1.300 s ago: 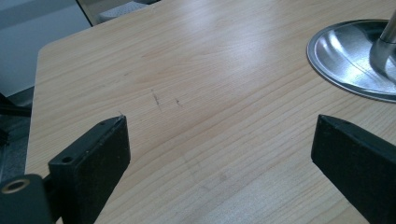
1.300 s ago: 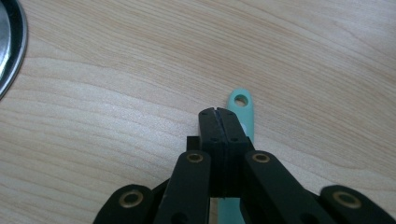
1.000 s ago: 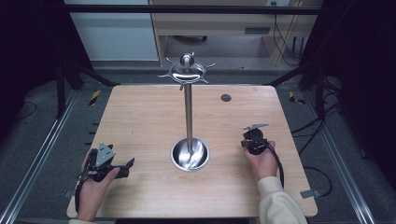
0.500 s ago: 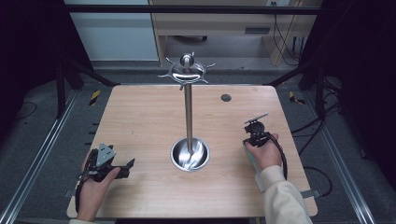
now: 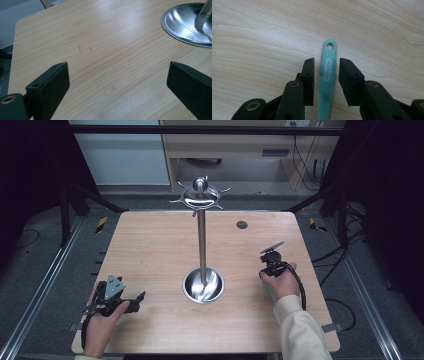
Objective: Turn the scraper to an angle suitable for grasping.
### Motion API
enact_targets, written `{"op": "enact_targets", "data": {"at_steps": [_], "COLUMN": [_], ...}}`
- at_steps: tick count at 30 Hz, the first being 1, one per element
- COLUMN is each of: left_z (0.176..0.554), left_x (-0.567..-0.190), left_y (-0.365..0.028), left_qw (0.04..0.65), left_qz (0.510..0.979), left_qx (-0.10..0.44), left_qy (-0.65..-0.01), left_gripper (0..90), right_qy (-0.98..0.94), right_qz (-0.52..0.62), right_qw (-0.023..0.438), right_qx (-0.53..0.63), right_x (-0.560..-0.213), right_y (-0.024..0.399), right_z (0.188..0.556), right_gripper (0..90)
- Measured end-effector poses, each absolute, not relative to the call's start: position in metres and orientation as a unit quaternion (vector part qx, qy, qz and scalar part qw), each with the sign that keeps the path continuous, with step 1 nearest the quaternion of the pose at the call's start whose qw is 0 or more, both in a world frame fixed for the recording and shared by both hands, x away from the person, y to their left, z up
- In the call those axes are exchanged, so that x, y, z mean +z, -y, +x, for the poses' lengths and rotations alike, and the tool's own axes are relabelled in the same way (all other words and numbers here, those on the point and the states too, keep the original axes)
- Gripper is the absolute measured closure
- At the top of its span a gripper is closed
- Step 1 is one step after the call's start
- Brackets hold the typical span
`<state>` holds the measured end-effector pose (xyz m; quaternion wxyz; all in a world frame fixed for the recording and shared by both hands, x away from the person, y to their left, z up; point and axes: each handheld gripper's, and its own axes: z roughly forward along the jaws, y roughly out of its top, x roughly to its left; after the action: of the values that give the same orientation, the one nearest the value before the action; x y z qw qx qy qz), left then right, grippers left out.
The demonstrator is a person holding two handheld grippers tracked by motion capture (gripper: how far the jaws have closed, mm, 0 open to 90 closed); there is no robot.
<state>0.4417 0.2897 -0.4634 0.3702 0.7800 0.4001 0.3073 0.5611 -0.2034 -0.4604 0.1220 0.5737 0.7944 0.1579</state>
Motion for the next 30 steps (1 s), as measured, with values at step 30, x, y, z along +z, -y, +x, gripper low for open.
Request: {"op": "enact_targets", "data": {"at_steps": [30], "left_z": [0.4427], "left_x": [-0.4639], "left_y": [-0.2880], "left_qw": [0.366], "left_qz": [0.786], "left_qx": [0.306], "left_qy": [-0.393], "left_gripper": [4.1], "right_qy": [-0.787], "right_qz": [0.590], "right_qw": [0.105], "right_qx": [0.144], "right_x": [-0.4673], "right_y": [0.2035], "right_z": [0.5596], "right_gripper": [73.7]}}
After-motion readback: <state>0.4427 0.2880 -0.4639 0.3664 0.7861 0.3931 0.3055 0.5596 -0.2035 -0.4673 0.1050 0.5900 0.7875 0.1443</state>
